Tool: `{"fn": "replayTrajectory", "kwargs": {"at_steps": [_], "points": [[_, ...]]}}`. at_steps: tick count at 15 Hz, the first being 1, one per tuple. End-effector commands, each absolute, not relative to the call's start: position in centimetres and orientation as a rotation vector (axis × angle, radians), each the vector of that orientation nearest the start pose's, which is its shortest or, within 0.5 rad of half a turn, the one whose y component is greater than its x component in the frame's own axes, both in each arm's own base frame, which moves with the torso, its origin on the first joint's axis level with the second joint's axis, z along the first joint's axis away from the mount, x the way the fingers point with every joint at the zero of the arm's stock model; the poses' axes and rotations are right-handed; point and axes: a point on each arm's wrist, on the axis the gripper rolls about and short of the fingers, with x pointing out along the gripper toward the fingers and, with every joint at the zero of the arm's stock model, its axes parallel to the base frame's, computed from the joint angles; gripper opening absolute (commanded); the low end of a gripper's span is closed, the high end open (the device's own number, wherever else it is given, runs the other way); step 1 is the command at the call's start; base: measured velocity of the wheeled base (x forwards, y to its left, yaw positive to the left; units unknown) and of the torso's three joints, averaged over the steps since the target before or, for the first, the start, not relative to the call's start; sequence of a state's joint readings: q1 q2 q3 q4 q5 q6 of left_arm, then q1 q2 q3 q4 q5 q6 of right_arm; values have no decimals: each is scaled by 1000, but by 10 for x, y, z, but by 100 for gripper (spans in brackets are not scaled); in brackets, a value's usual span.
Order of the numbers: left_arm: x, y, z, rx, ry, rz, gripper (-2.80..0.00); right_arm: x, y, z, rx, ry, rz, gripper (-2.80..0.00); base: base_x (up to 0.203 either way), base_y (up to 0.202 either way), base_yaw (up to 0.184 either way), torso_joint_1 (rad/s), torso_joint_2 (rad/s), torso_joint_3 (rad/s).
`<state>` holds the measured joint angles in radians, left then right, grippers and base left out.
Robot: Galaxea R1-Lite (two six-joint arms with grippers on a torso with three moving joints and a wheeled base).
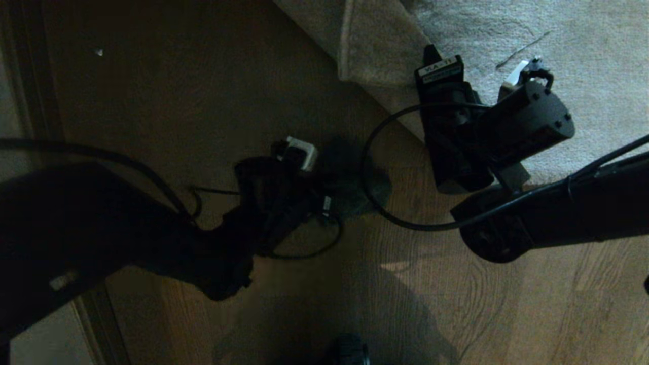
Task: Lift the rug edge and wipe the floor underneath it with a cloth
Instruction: Wipe the floor under the carpet with a rag
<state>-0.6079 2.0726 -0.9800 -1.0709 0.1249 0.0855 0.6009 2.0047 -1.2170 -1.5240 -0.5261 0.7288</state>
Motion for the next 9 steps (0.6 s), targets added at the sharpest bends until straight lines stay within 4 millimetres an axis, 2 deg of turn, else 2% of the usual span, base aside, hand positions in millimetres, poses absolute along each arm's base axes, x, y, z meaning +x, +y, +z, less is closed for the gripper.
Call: {"fn": "replayTrajectory", "kwargs": {"at_steps": [1,5,9], "points": [[340,-192,154,79,-35,-395,-280,315,202,270,1116,-609,310,-280,0,0,0,0,0,0],[348,-140,187,58,-114,-259,-280,314,203,271,1118,-607,312,-280,0,0,0,0,0,0],[336,-111,221,43,-198,-190,-280,314,203,271,1116,-608,311,-280,0,0,0,0,0,0]]}}
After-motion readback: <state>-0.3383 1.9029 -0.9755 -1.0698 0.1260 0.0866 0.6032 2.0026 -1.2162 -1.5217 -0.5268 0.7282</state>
